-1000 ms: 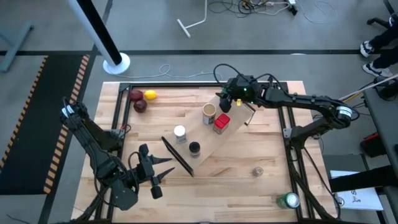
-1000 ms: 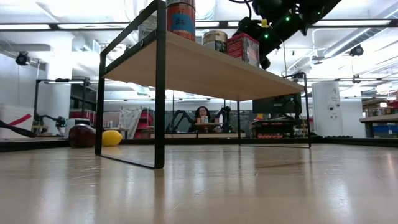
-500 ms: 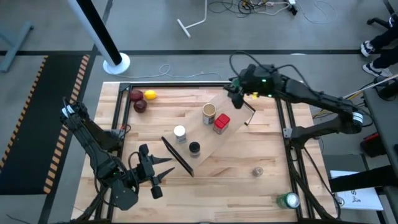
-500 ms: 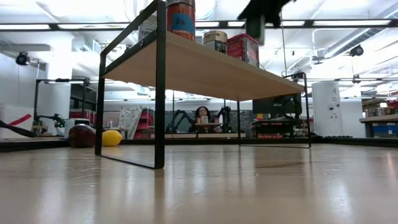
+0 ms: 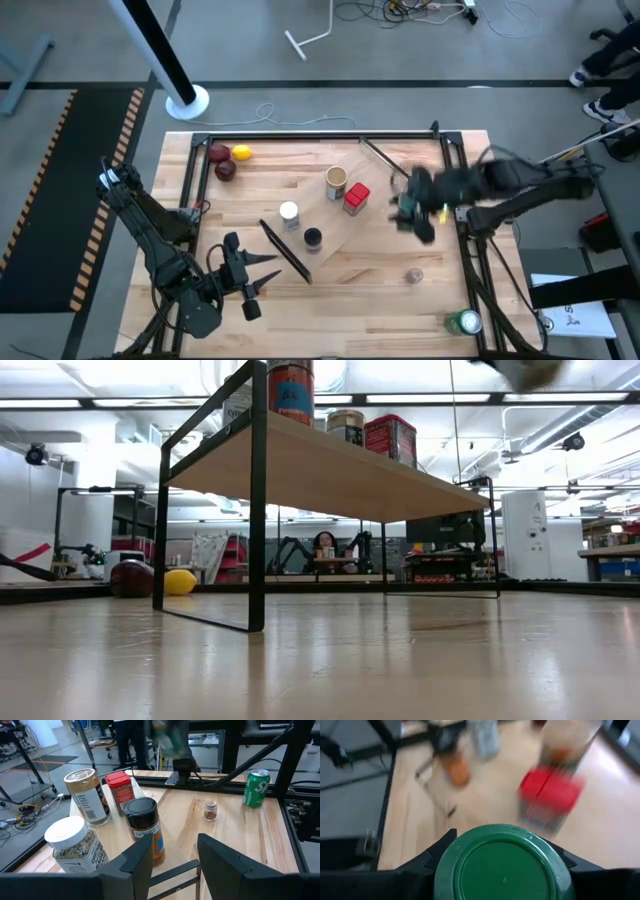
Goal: Shelf spices
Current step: Remove the green seasoning bottle from the shelf
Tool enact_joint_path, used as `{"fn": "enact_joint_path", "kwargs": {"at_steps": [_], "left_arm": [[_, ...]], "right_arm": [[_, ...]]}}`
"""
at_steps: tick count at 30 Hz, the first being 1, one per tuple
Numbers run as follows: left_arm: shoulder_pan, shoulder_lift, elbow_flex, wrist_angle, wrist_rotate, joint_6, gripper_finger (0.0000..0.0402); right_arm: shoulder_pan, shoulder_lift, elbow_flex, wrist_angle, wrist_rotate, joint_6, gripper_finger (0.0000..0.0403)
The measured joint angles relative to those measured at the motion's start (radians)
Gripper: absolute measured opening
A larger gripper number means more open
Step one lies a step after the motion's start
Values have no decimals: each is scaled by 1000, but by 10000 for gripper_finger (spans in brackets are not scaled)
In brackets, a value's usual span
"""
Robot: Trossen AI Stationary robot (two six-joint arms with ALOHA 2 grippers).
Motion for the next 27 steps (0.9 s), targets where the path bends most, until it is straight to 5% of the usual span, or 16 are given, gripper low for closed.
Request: {"fn": "enact_joint_path", "kwargs": {"at_steps": [6, 12, 17, 27], "left_arm": [[0, 0, 0, 7, 40, -16, 141], [0, 0, 0, 9, 38, -16, 141], [0, 0, 0, 24, 36, -11, 142], [0, 0, 1, 25, 35, -9, 142]], "right_arm": [[340, 7, -203, 1, 288, 331, 171], [545, 29, -362, 63, 576, 660, 171], [601, 97, -453, 69, 738, 887, 171], [604, 338, -488, 55, 857, 1105, 171]]}}
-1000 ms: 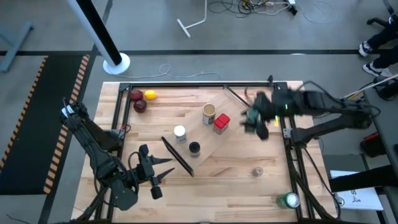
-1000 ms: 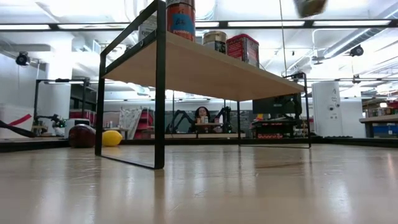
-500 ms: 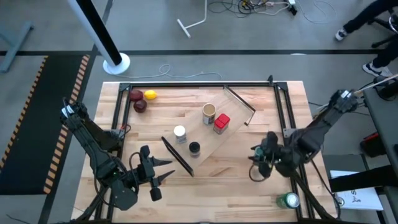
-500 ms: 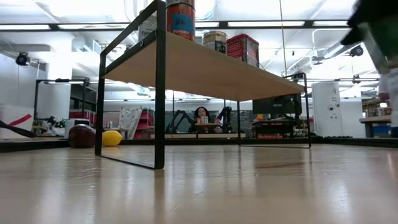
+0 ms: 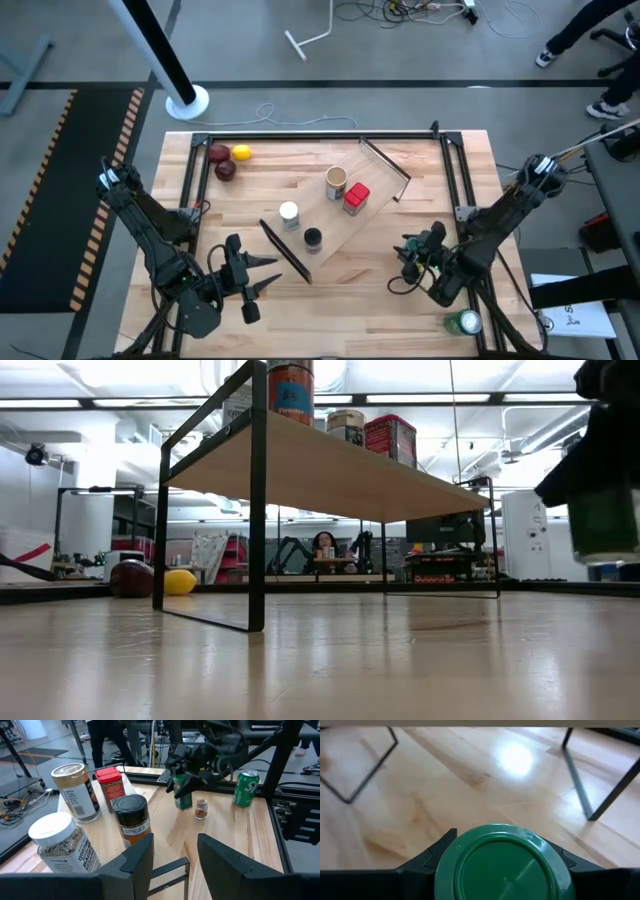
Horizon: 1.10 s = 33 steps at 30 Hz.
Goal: Shelf spices
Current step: Remove the green seasoning bottle from the shelf, then remove the red seasoning can from the shelf
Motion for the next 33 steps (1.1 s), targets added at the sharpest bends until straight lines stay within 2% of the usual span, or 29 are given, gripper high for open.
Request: {"fn": "enact_joint_path", "kwargs": {"at_steps": [4, 10, 14, 19, 28, 33], "left_arm": [[0, 0, 0, 0, 0, 0, 142], [0, 0, 0, 0, 0, 0, 142], [0, 0, 0, 0, 0, 0, 142], [0, 0, 0, 0, 0, 0, 142], [0, 0, 0, 8, 0, 0, 142], [0, 0, 0, 9, 0, 0, 142]], "right_arm": [[-4, 82, -2, -11, 24, 64, 173], [-7, 191, -15, -25, 29, 186, 246], [-6, 219, -14, -29, 14, 219, 274], [-6, 135, 20, -57, -7, 131, 291], [-7, -104, 102, -184, -9, -41, 298], [-7, -205, 140, -158, 71, -215, 290]]}}
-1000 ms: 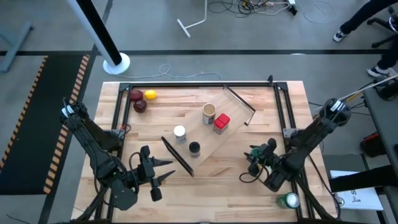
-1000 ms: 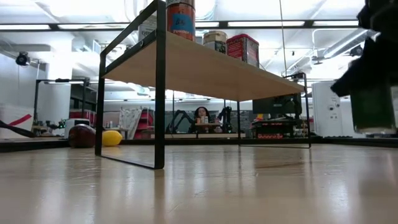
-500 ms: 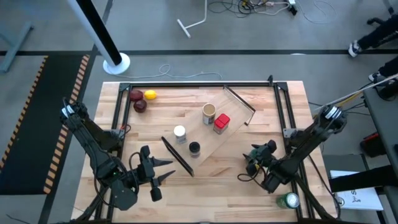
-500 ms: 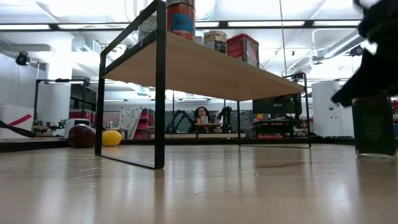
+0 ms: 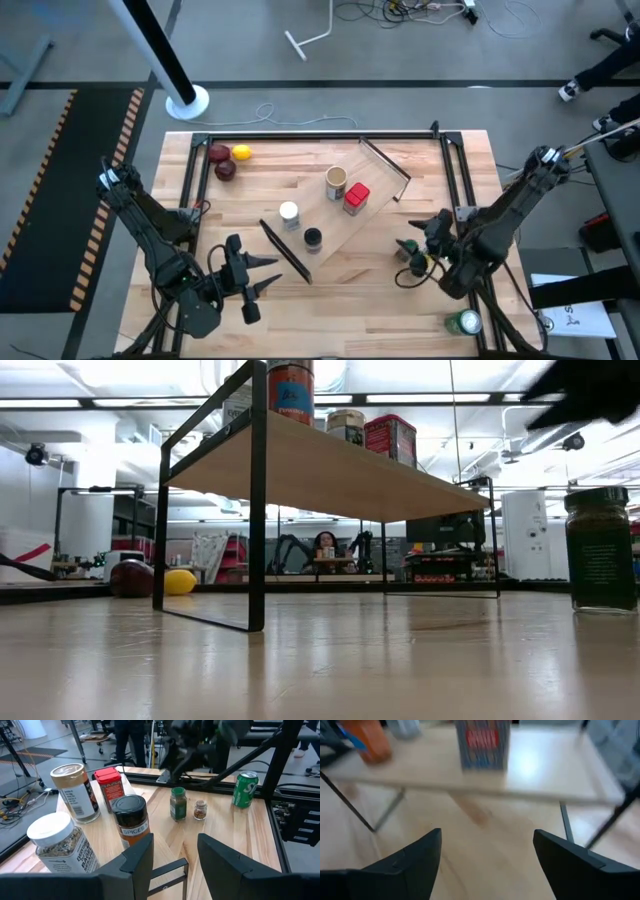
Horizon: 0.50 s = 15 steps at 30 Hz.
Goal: Shelf spices
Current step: Remove the red seasoning can from the shelf
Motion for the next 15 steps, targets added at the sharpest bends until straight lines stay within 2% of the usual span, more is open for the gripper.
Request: {"fn": "enact_joint_path", "kwargs": {"at_steps": [4, 7, 10, 15], "left_arm": [[0, 0, 0, 1, 0, 0, 142], [0, 0, 0, 1, -1, 0, 142], [2, 0, 0, 4, -1, 8, 142], [7, 0, 0, 16, -2, 26, 142]], "right_arm": [[-10, -30, 33, 82, 103, -223, 290], [-34, -37, 66, 97, 113, -363, 296], [-69, -48, 106, 101, 67, -488, 300], [-175, -64, 187, 103, -77, -711, 290]]}}
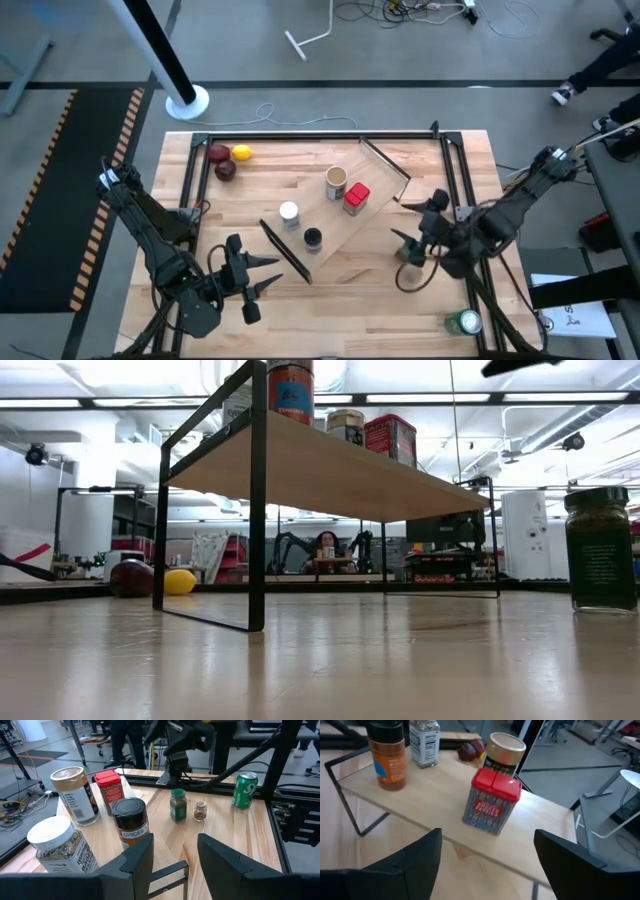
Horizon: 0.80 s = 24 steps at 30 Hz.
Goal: Shelf spices
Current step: Remove the red seasoning can from the shelf
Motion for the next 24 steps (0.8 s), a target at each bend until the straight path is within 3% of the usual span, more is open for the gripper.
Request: {"fn": "enact_joint_path", "kwargs": {"at_steps": [5, 15, 24], "left_arm": [[4, 0, 0, 3, -1, 8, 142], [6, 0, 0, 17, -2, 25, 142], [6, 0, 0, 18, -1, 23, 142]], "right_arm": [[-153, -3, 88, 14, -152, -199, 275], [-500, -2, 118, 175, -595, -507, 276], [-628, 77, 88, 275, -785, -636, 297]]}}
